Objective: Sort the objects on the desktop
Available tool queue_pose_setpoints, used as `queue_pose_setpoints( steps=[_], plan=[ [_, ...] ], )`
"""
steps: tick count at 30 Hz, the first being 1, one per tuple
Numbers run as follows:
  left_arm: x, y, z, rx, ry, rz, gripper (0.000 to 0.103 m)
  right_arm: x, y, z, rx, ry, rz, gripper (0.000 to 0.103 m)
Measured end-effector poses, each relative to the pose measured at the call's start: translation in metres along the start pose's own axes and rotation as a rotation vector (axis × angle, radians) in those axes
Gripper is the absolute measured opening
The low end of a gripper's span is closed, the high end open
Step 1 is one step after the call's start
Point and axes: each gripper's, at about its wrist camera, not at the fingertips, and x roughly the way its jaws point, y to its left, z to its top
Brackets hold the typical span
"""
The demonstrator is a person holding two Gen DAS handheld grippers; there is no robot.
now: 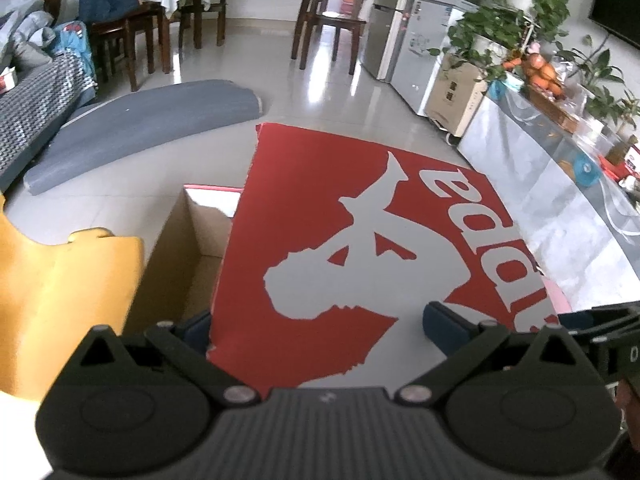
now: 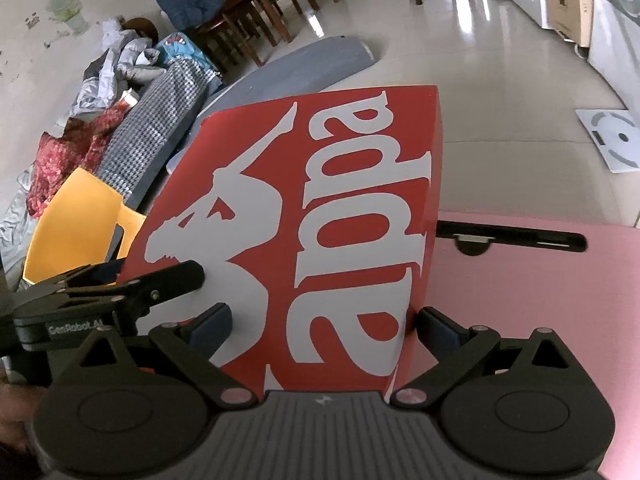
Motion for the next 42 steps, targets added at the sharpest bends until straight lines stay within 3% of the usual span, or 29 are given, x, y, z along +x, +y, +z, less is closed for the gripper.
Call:
queue_pose_setpoints(
  steps=[24,42],
  plan=[
    [0.006,0.075,0.003,-0.058,0.009,0.002,0.103,0.040,0.060,0.012,-0.070,0.038,-0.012,0.099],
    [0.023,0.108,-0.004,-0.109,0.016,-0.001,0.103,0.060,0.070,0.017,-0.102,0.066,-0.043,0.099]
  ],
)
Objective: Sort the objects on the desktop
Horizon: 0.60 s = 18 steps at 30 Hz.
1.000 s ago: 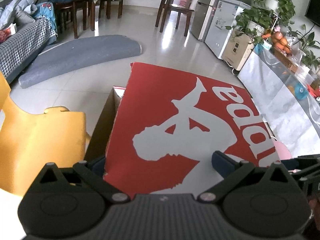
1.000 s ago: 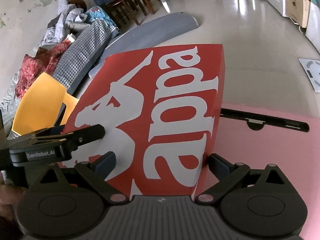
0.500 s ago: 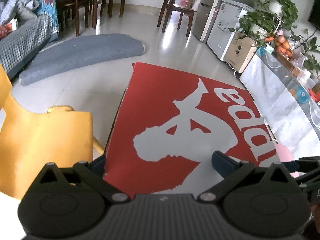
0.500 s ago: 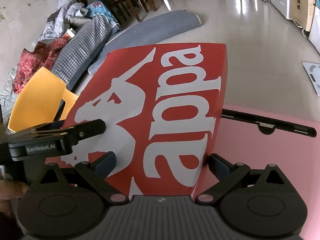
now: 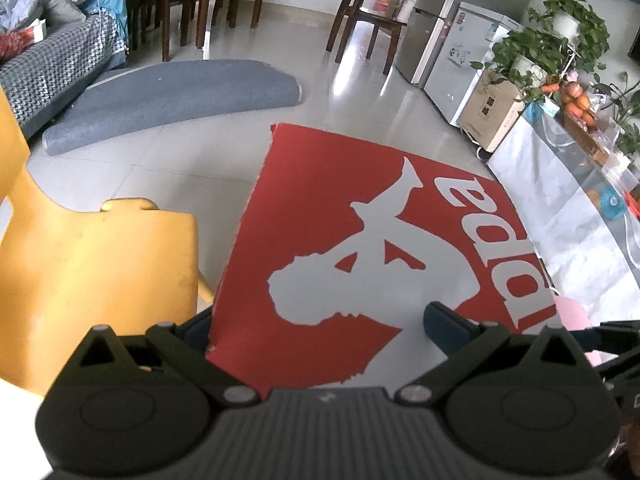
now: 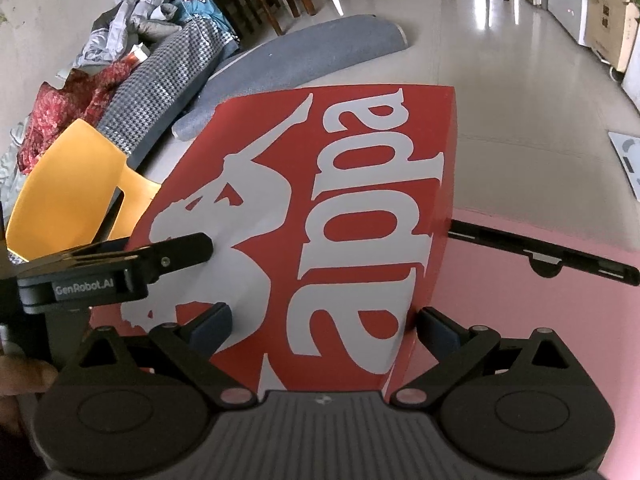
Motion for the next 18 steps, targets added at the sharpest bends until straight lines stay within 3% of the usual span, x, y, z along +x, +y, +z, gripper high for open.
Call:
queue_pose_setpoints(
  steps=[18],
  plan=[
    [0.014,0.009,-0.002,-0.013,0.019,0.013,0.103,0.002,0.004,-0.005,-0.054,0.024,-0.010,0.099]
  ],
)
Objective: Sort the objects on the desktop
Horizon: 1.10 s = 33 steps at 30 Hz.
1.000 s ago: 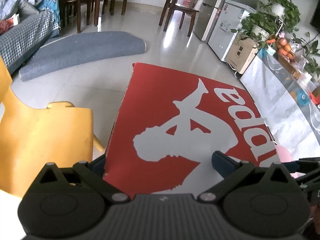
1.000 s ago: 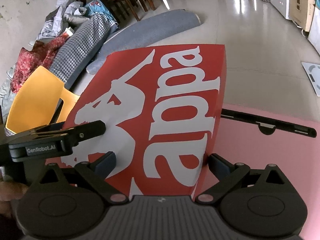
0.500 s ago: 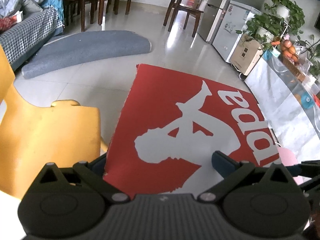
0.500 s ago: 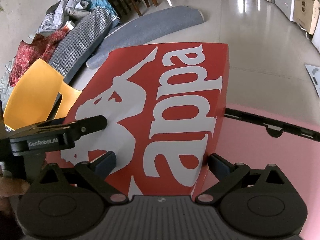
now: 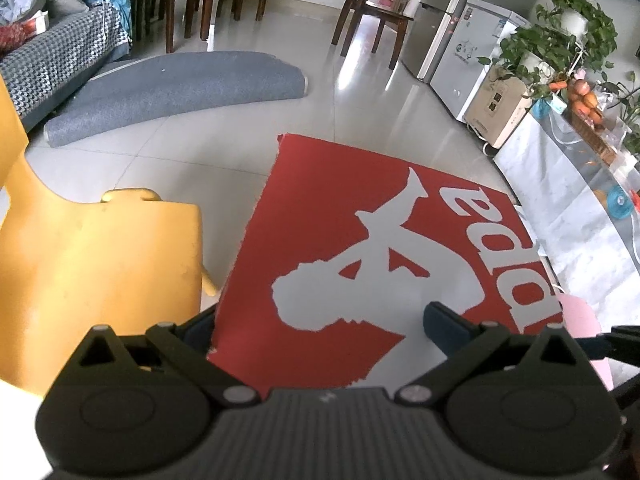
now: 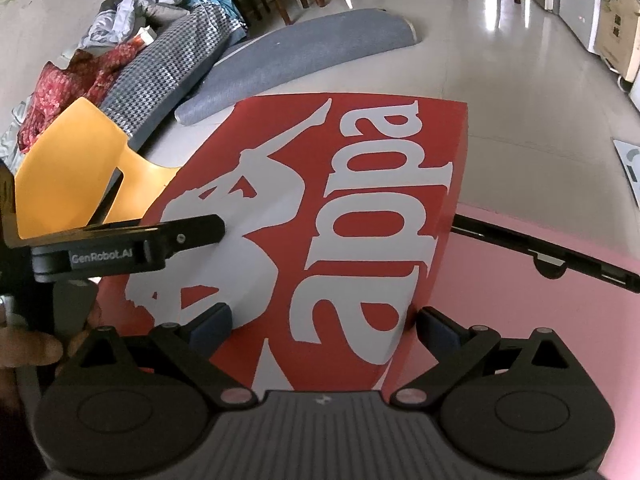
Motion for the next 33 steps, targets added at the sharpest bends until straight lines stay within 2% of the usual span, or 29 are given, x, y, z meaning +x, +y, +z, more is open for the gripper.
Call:
queue_pose_setpoints(
  steps=[8,21,33],
  plan=[
    [0.005,0.001,-0.001,0.007,0.003,0.021,0.103,0.002,0.004,0.002,-0.019,0.006,0.000,0.099],
    [-0.008,0.011,-0.004,-0.025,-0.016,0.009,0.103,-0.002,0.009,-0.003,-0.045,-0.019,0.002,0.100],
    [-0.019,0.013,-0.015,-0.010,-0.014,-0.007,0.103,-0.009,0.013,-0.018,-0.058,-0.014,0.011,0.101]
  ],
)
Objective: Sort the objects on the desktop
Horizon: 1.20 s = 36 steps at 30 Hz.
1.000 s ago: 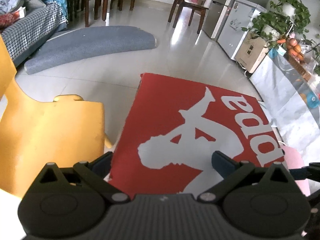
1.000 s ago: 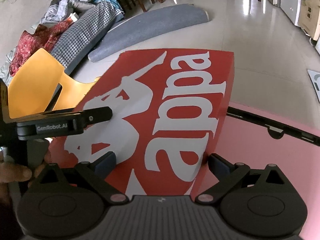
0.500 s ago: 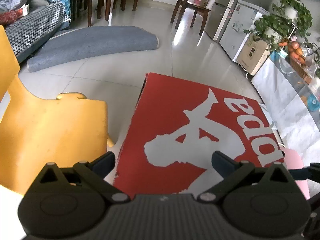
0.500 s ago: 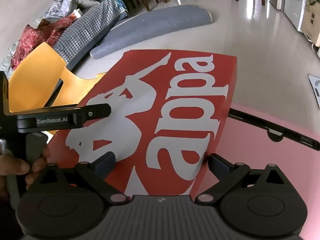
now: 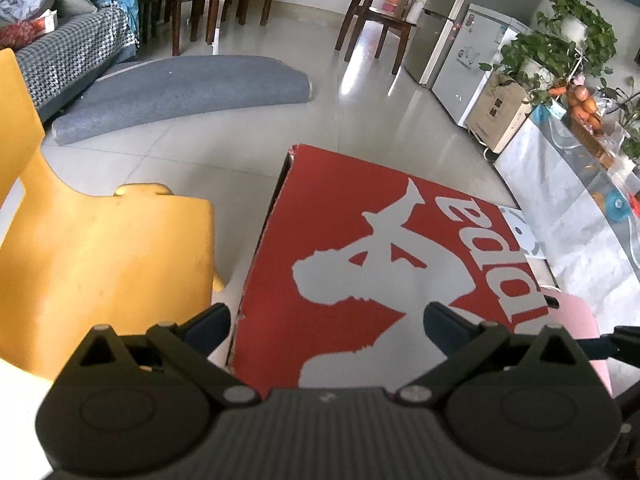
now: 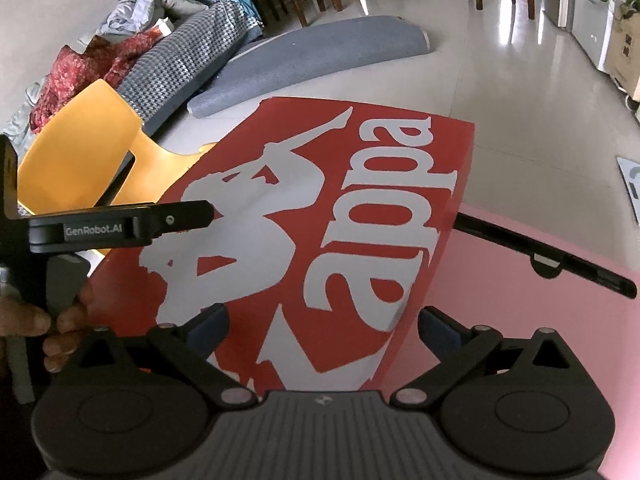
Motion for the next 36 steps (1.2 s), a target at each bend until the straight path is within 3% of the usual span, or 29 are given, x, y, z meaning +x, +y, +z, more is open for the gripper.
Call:
queue_pose_setpoints(
  steps=[6,17,25,33,36],
  plan=[
    [0.003,0.006,-0.008,-0.020,0.026,0.025,0.103,-0.001,-0.006,-0.002,0.040,0.012,-0.004,0.101],
    [0.005,0.015,-0.016,-0.061,0.039,-0.019,0.103,0.012,-0.010,0.001,0.100,0.039,0.064,0.102],
    [0.005,0.015,-0.016,-0.067,0.039,-0.014,0.103,0.006,-0.005,0.000,0.023,-0.027,0.068,0.102],
    [0.002,0.014,-0.022,-0.053,0.035,-0.003,0.103,0.011,-0.005,0.000,-0.010,-0.017,0.043,0.102],
    [0.006,0.013,-0.026,-0.034,0.066,0.041,0.103,0.013,-0.004,0.001,-0.014,0.005,0.021,0.101]
  ],
)
